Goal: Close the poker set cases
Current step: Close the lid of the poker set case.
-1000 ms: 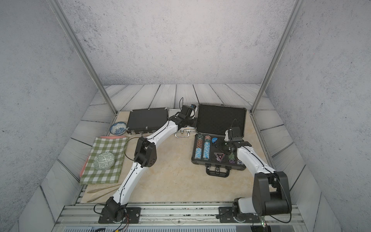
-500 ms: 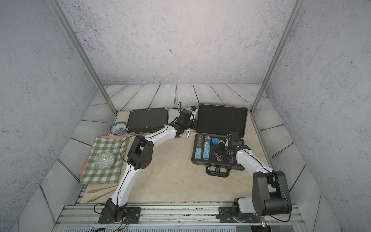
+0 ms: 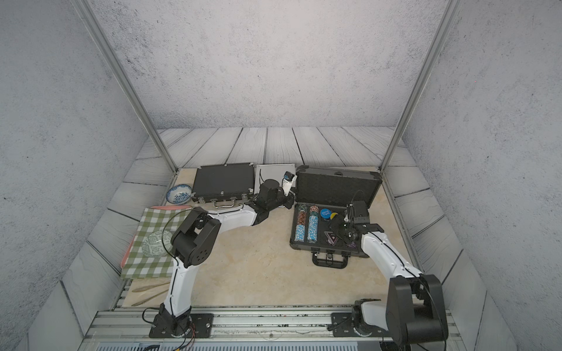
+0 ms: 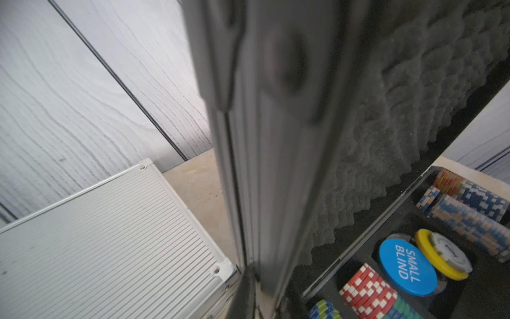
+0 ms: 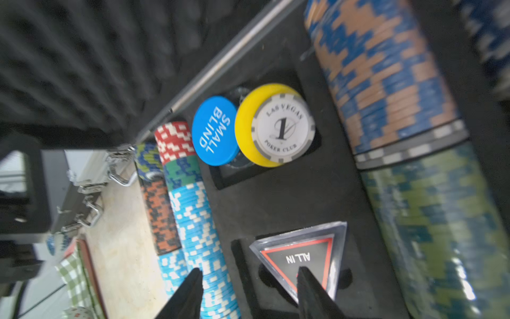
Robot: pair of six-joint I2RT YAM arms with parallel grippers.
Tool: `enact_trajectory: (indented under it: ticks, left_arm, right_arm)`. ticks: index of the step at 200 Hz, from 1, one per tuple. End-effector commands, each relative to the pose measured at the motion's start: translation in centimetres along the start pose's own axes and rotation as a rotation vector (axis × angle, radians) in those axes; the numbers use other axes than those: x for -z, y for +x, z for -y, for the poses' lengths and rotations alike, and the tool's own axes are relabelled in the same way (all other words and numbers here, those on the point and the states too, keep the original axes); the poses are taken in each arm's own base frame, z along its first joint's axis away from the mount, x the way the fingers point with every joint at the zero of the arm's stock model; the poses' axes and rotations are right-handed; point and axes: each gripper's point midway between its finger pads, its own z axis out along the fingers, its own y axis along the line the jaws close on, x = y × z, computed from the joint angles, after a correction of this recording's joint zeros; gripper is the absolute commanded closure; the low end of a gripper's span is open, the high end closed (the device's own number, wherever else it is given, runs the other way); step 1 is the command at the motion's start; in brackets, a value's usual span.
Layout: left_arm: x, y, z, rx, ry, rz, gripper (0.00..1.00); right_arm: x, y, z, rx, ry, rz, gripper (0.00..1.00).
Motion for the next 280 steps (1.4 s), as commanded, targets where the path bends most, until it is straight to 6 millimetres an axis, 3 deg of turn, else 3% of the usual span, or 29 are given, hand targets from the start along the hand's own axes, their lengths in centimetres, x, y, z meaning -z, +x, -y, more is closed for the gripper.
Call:
enact_trajectory:
  ticks: [1,55,99,120,152,206,280]
  left_arm:
    - [1.9,-1.3,1.9,-0.101,0.058,0.043,0.95]
    - [2.8,1.3,2.4,-0.125,0.013,0.035,0.93]
    - [3.1,4.3,3.1,-0.169,0.005,0.03,0.92]
    - [3.7,4.3,3.7,-0.203,-0.005,0.052,0.92]
    - [4.4,4.2,4.4,-0.2,-0.009,0.003,0.89]
    - [6.2,6.3,6.3,-0.238,-0.026,-0.071,0.9]
    - [6.8,9.3,7.7,-0.278,-0.041,-0.133,0.85]
  right_arm:
    - [1.3,-0.6,-0.2,-0.085,-0.02,0.064,0.43]
    - [3.3,-2.5,0.2,-0.281,-0.088,0.219,0.41]
    - [2.4,-3.1,0.8,-0.432,-0.182,0.259,0.39]
    - [1.8,-3.3,1.3,-0.487,-0.216,0.285,0.37]
    - [1.3,-4.4,0.3,-0.489,-0.276,0.294,0.35]
    - [1.8,-7.2,0.3,-0.546,-0.366,0.361,0.34]
    - [1.5,-6.6,2.5,-0.608,-0.382,0.341,0.34]
